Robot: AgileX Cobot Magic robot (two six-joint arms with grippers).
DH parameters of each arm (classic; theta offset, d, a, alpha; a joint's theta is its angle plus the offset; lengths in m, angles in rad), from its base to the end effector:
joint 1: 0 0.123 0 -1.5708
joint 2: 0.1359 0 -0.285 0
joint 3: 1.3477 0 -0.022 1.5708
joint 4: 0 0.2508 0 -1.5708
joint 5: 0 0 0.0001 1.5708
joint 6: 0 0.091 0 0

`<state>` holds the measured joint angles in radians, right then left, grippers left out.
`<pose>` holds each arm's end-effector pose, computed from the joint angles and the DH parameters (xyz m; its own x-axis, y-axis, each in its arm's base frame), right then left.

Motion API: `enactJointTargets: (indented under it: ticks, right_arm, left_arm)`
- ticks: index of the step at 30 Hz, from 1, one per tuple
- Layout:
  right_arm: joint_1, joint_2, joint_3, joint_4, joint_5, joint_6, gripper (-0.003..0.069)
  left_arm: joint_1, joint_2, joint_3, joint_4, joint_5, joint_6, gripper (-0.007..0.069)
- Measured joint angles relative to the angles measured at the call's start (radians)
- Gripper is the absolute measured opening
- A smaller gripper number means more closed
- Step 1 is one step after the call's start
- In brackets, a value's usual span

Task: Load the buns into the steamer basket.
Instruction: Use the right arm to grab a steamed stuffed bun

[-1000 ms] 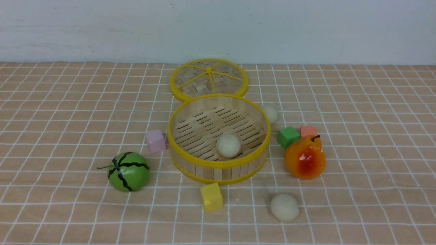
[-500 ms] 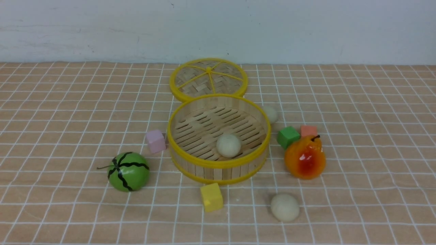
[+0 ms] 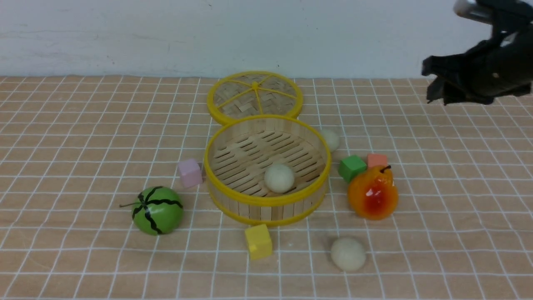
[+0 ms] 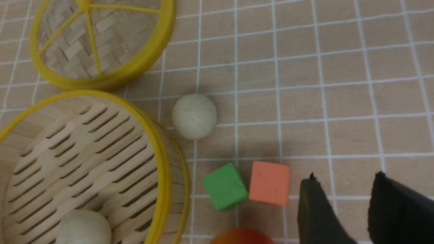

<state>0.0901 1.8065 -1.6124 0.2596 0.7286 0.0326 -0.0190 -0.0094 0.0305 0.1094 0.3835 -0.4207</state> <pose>0.4133 0.0530 0.3181 -0.7547 0.1556 -0.6373 -0.0351 0.9605 0.2761 0.0525 0.0027 0.1692 -0.2882 -0.3081 -0.9066 -0.1161 0.9511 -0.2863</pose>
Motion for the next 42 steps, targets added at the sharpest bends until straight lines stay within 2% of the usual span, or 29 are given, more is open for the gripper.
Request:
enactJointTargets:
  ticks: [1, 7, 11, 19, 29, 42]
  right_arm:
    - [0.004, 0.011, -0.013, 0.0, 0.006, -0.001, 0.024]
    - [0.091, 0.344, -0.415, 0.0, 0.179, -0.003, 0.024]
    - [0.141, 0.469, -0.569, -0.004, 0.172, -0.004, 0.024]
    - [0.153, 0.547, -0.604, -0.004, 0.035, -0.004, 0.024]
    - [0.153, 0.61, -0.605, 0.034, 0.024, -0.003, 0.024]
    - [0.153, 0.655, -0.606, 0.022, 0.023, -0.003, 0.024]
  left_arm:
    - [0.0, 0.0, 0.0, 0.0, 0.0, 0.0, 0.0041]
    - [0.0, 0.0, 0.0, 0.0, 0.0, 0.001, 0.0052]
    - [0.0, -0.001, 0.0, 0.0, 0.0, 0.001, 0.0057]
    - [0.0, -0.001, 0.0, 0.0, 0.0, 0.001, 0.0057]
    - [0.0, -0.001, 0.0, 0.0, 0.0, 0.001, 0.0061]
    - [0.0, -0.001, 0.0, 0.0, 0.0, 0.001, 0.0071]
